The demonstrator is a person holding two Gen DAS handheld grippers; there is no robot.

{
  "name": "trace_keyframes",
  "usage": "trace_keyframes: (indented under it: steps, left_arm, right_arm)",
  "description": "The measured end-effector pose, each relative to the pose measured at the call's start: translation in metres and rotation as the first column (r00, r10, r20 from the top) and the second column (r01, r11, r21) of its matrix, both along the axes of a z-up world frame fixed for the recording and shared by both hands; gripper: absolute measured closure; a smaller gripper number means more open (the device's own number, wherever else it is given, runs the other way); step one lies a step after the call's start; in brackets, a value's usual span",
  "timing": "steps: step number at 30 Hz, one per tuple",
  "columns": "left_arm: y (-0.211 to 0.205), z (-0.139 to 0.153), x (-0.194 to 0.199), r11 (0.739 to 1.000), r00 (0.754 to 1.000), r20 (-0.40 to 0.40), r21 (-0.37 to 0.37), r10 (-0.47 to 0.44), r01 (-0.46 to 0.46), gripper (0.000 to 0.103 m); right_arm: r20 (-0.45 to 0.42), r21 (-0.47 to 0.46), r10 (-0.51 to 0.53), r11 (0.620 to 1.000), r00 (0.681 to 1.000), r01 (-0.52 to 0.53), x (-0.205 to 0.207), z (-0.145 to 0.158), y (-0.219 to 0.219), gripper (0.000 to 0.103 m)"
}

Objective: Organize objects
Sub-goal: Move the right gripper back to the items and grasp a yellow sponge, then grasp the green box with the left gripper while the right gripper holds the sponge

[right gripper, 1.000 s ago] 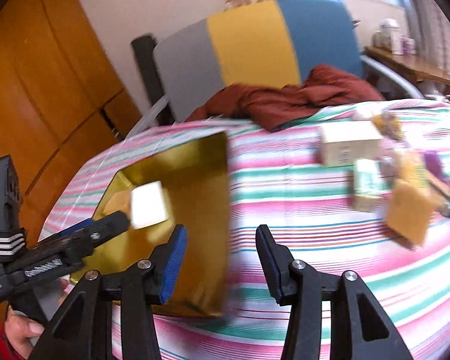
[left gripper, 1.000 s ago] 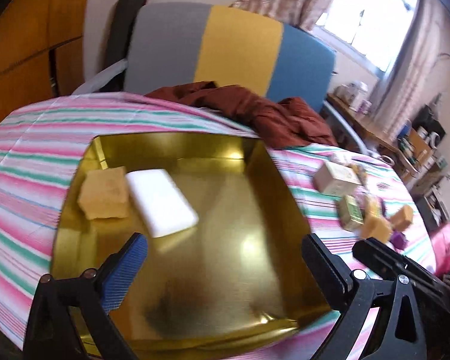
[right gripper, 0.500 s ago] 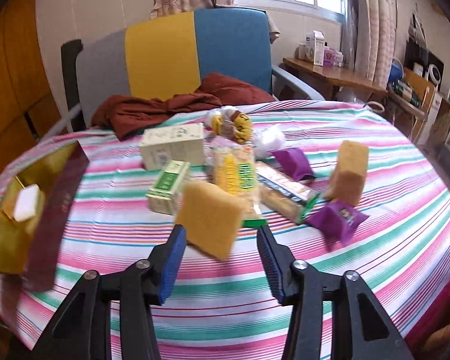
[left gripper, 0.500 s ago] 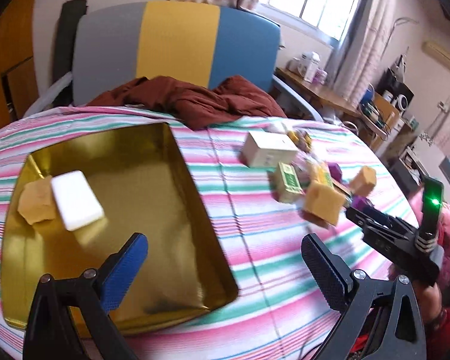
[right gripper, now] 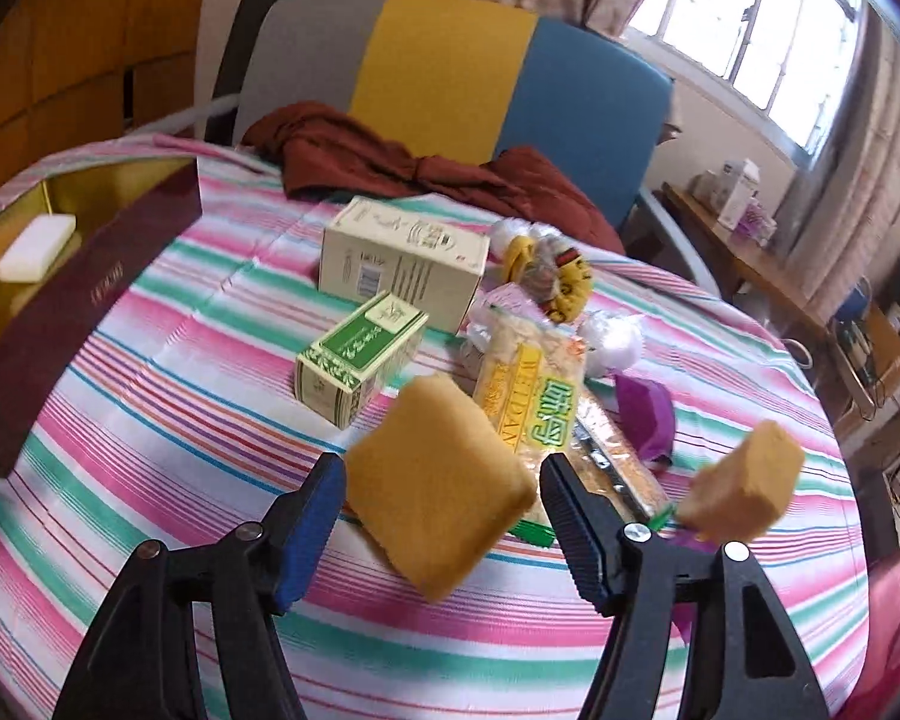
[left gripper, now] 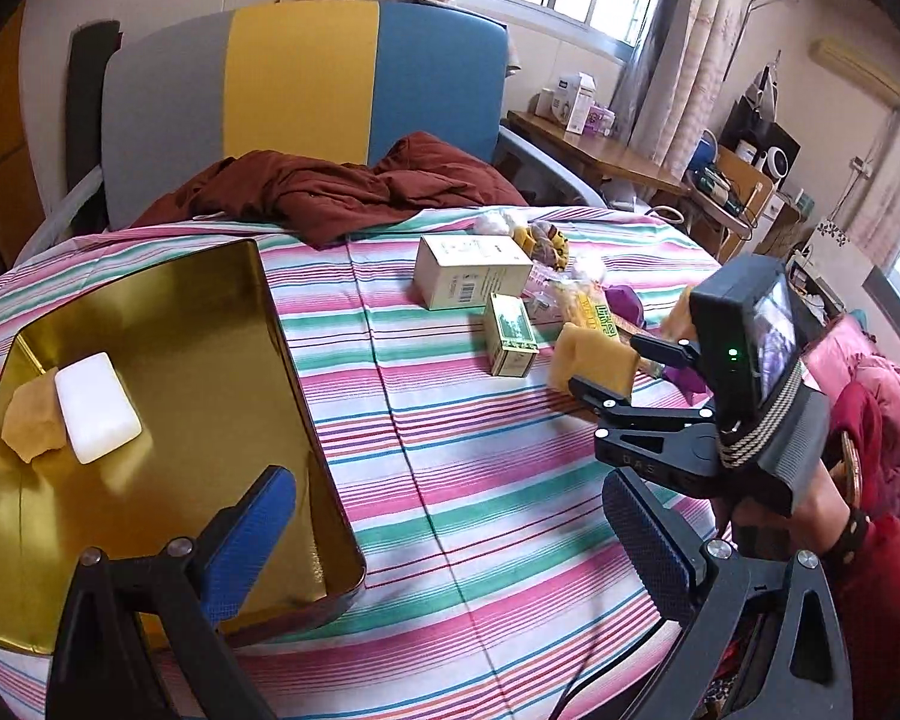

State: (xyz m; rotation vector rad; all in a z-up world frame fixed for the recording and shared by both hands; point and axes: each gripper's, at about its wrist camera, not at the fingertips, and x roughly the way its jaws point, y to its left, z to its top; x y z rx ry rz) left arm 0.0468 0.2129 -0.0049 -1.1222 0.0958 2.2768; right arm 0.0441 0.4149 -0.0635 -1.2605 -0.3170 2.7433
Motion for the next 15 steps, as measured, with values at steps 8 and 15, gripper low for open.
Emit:
trace_keyframes:
  steps: [8, 15]
  left_arm:
    - [0.004, -0.009, -0.008, 1.0, 0.999, 0.046, 0.004, 0.028, -0.028, 0.0]
    - [0.024, -0.015, -0.017, 1.0, 0.999, 0.047, -0.02, 0.02, -0.02, 0.0]
  right_arm:
    - [-0.026, -0.027, -0.002, 1.0, 1.0, 0.001, -0.005, -0.011, 0.005, 0.034]
    - [-0.05, -0.202, -0.087, 0.977, 0.995, 0.075, 0.006, -0.008, 0.026, 0.045]
